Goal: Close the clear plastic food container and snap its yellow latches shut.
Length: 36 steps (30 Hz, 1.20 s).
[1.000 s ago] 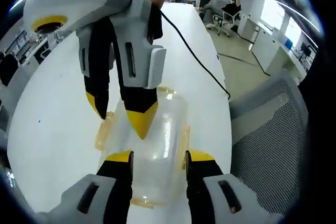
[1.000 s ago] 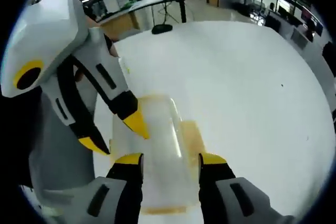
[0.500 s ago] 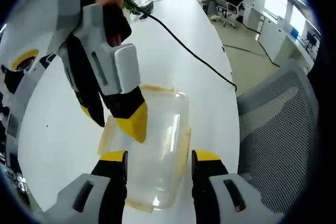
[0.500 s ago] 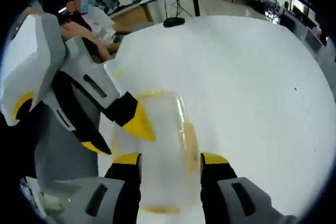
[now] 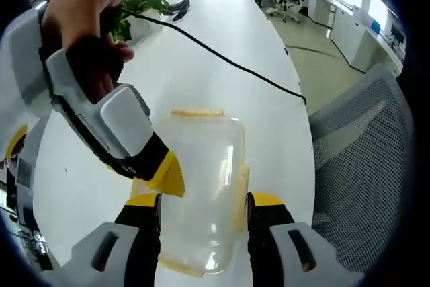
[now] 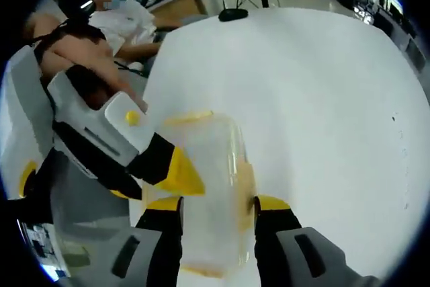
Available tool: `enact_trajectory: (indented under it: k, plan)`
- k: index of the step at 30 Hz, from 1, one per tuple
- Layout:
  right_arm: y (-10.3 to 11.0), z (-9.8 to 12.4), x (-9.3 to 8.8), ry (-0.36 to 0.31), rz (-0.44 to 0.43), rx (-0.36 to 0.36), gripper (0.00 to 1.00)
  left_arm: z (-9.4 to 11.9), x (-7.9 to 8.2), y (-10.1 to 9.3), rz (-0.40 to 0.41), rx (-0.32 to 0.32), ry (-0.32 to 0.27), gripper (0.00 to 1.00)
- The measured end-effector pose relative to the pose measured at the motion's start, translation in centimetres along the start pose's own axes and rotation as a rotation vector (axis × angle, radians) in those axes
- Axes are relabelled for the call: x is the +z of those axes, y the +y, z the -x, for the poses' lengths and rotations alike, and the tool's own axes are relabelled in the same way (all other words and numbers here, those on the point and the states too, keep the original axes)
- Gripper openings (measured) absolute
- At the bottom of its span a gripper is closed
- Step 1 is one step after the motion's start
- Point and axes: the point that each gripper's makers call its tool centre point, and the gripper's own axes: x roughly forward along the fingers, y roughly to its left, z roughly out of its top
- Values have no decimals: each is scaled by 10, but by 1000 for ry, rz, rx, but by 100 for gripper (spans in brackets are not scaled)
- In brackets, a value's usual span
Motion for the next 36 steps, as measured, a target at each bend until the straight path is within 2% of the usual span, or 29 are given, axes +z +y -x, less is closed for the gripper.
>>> enact_trajectory:
  k: [6, 15, 24, 26, 27, 28, 30, 36]
  plan:
    - [0, -2, -1, 33, -3, 18, 38, -1, -1, 1, 0, 19, 26, 52]
    - [2, -1, -2, 25, -6, 14, 36, -1, -2, 2, -1, 25, 26, 51]
    - [2, -3, -2, 60, -19, 17, 32, -3, -5, 2, -11, 30, 28, 49]
    - [3, -3, -2, 67, -23, 13, 30, -3, -6, 4, 7, 34, 21, 48]
    - [1, -4, 2, 67, 13, 6, 29, -1, -7, 5, 10, 34, 26, 48]
    - [5, -3, 3, 75, -10, 12, 29, -1, -7, 7, 5, 39, 24, 49]
    - [3, -3, 1, 86, 0, 18, 30, 0, -7, 6, 6, 36, 21, 49]
    - [0, -2, -3, 50, -14, 21, 33, -1, -5, 4, -6, 53, 23, 49]
